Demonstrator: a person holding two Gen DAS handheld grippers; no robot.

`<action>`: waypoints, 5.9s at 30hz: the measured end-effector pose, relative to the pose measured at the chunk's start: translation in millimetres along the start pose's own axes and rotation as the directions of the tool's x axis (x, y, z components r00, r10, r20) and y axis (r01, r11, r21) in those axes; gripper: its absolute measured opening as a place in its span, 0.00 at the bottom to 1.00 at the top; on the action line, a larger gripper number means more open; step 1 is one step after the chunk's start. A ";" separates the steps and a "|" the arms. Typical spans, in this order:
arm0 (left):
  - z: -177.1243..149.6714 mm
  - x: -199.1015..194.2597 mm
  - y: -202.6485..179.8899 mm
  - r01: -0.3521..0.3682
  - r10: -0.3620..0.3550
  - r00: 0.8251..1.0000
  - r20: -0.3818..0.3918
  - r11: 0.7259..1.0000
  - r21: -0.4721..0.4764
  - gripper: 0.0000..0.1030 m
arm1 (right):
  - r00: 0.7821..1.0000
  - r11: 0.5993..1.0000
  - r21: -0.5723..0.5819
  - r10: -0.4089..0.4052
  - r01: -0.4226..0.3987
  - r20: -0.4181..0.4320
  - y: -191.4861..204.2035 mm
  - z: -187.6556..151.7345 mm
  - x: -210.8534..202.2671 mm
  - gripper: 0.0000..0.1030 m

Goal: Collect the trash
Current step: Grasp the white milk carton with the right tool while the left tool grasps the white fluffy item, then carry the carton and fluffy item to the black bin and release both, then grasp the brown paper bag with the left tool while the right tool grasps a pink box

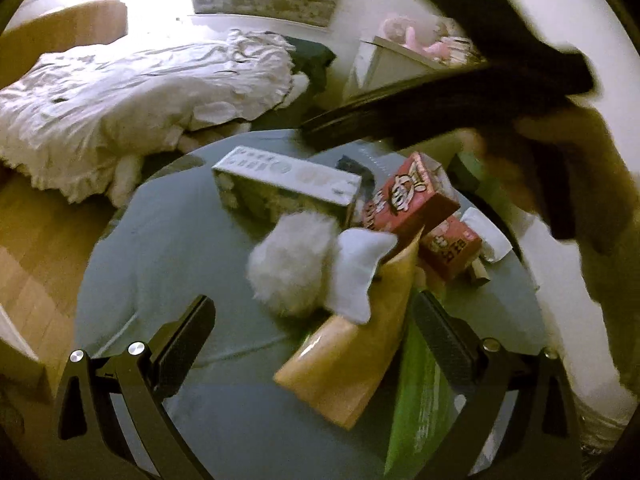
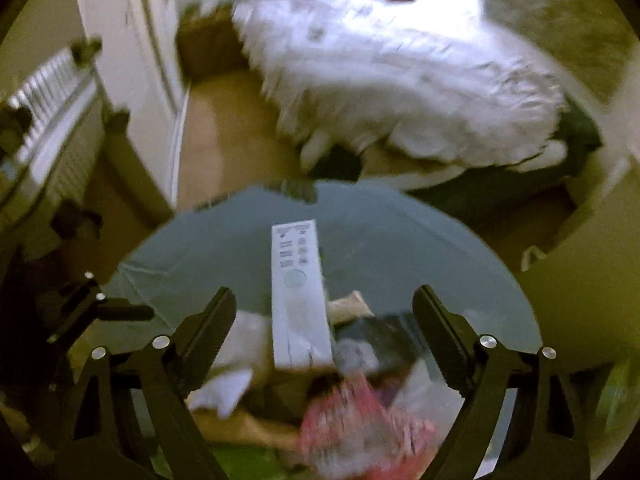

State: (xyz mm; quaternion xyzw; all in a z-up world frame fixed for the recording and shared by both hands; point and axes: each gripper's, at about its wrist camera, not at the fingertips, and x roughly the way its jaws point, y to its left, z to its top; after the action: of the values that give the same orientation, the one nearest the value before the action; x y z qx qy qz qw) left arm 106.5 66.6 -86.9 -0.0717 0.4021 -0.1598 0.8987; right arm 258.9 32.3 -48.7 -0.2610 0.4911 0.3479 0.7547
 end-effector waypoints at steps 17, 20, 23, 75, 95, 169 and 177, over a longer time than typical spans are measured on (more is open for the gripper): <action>25.2 56.9 29.2 0.126 -0.133 0.991 -0.034 0.981 -0.150 0.79 | 0.976 0.997 0.024 0.078 -0.074 -0.205 -19.0 24.8 65.6 0.41; 21.9 51.0 31.4 0.122 -0.126 0.992 -0.012 0.977 -0.175 0.77 | 0.986 0.986 0.096 0.141 -0.133 -0.084 -30.0 17.8 31.9 0.40; 23.4 36.5 32.6 0.149 -0.142 0.989 0.050 0.969 -0.199 0.55 | 0.974 0.963 0.165 0.200 -0.215 0.105 -46.6 1.8 -15.1 0.40; 133.7 146.7 -237.1 0.520 -0.520 0.853 -0.037 0.854 0.002 0.38 | 0.819 0.229 0.923 -0.427 -0.311 0.382 -300.2 -475.1 -89.3 0.41; 107.0 322.2 -329.8 0.473 -0.462 0.828 -0.317 0.880 -0.050 0.49 | 0.954 0.158 0.969 -0.201 -0.191 0.221 -332.9 -497.9 -7.2 0.42; -33.8 40.4 -24.6 -0.059 0.067 0.997 -0.044 0.986 0.158 0.53 | 0.954 0.954 0.146 -0.278 0.260 0.115 -18.5 -121.6 24.0 0.84; -33.8 28.5 -22.0 -0.052 0.051 0.999 0.008 0.994 0.092 0.39 | 0.965 0.948 0.297 -0.173 0.110 0.198 -39.1 -147.9 -3.4 0.42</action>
State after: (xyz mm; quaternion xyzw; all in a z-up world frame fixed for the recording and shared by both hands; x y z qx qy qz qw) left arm 94.1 36.1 -123.8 -0.0201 0.3934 -0.1548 0.9060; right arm 205.7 -101.8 -99.9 -0.1445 0.4287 0.2454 0.8574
